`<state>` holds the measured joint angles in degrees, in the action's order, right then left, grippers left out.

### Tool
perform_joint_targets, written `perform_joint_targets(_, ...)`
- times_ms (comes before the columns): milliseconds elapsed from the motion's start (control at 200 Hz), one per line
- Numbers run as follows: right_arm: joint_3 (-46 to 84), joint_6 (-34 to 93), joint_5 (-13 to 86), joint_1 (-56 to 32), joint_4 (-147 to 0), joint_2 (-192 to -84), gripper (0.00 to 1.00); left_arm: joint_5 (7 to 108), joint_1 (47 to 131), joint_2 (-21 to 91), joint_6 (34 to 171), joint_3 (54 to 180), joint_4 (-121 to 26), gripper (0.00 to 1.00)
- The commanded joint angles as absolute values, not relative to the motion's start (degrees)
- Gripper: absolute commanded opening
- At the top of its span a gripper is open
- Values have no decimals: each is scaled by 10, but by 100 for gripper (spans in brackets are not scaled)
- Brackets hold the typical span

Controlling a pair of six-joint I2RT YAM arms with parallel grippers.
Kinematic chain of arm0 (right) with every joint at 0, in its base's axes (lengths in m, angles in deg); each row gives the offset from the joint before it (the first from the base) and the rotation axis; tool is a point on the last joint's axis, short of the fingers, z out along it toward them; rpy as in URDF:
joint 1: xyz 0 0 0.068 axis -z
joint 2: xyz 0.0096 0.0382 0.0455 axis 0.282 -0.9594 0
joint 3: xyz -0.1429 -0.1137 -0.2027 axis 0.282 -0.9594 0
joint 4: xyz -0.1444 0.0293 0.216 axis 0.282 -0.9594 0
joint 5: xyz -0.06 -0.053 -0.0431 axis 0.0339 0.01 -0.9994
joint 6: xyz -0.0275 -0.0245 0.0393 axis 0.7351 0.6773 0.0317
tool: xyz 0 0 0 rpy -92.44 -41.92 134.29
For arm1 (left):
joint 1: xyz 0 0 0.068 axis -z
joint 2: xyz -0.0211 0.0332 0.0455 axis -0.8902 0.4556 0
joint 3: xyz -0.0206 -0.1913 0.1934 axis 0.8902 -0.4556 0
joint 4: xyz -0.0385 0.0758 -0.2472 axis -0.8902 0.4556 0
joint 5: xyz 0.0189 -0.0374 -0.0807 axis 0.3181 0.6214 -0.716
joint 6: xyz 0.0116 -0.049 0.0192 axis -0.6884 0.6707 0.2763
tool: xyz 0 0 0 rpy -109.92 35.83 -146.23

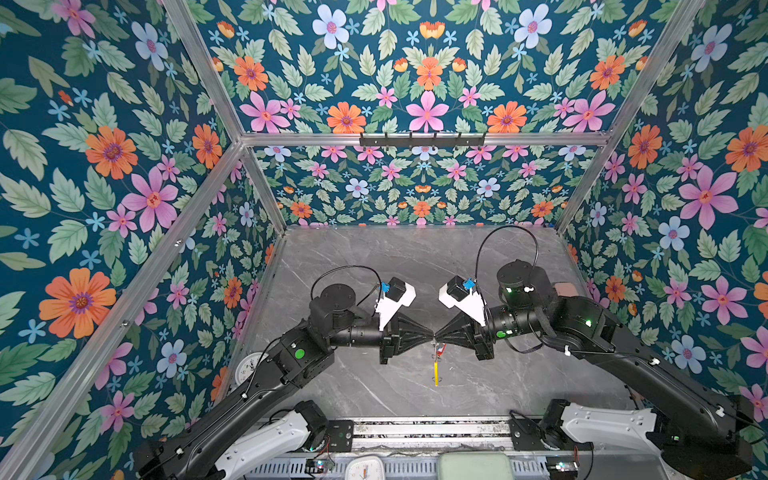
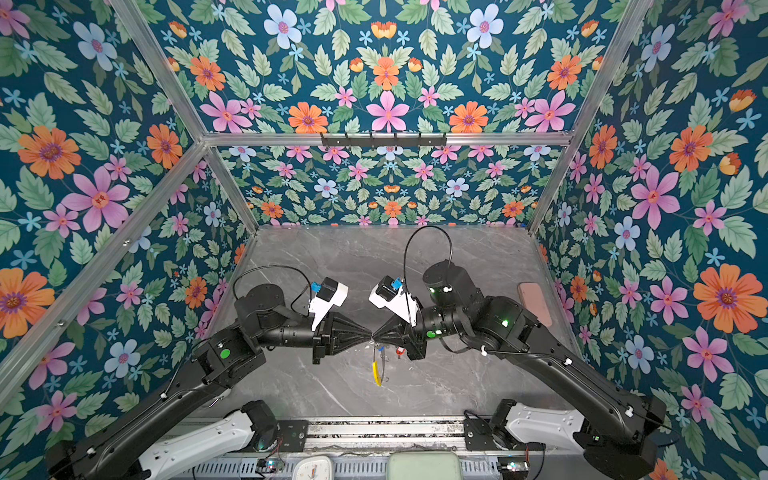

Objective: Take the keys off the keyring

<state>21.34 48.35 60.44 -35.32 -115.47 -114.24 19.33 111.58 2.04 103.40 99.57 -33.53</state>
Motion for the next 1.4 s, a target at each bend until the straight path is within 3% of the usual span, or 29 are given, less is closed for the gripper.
perform_joint_targets(0, 209, 473, 593, -353, -1110, -1140, 0, 179, 1116, 18, 1030, 996, -355, 10)
perform_joint_targets(210, 200, 463, 585, -360, -1074, -1134, 0, 172, 1116, 18, 1035, 994, -366, 15)
perform_joint_targets(395, 193, 456, 588, -361, -1052, -1135, 0, 172, 1116, 17, 1035, 991, -371, 0)
perform_joint_targets(570, 181, 451, 583, -364, -1026, -1128, 0, 180, 1116, 3, 1032, 978, -394, 0)
perform_joint_targets(650, 166, 453, 566, -364, -1009, -1111, 29, 183, 1116, -6, 1027, 975, -401, 0)
perform_joint_targets(720, 138, 453, 537, -364, -986, -1088, 44, 183, 1116, -18, 1027, 968, -417, 0)
perform_joint_targets(965, 38, 458, 593, -365, -902, -1053, 56, 169, 1116, -39, 1043, 948, -471, 0)
perform_joint_targets(1200, 23, 454, 628, -364, -880, -1059, 56, 170, 1116, -44, 1052, 942, -484, 0)
perform_joint_targets(1280, 24, 450, 630, -364, -875, -1065, 52, 171, 1116, -43, 1055, 941, -486, 0)
perform_joint_targets(1395, 27, 449, 633, -364, -875, -1067, 38, 189, 1116, -46, 1054, 939, -482, 0)
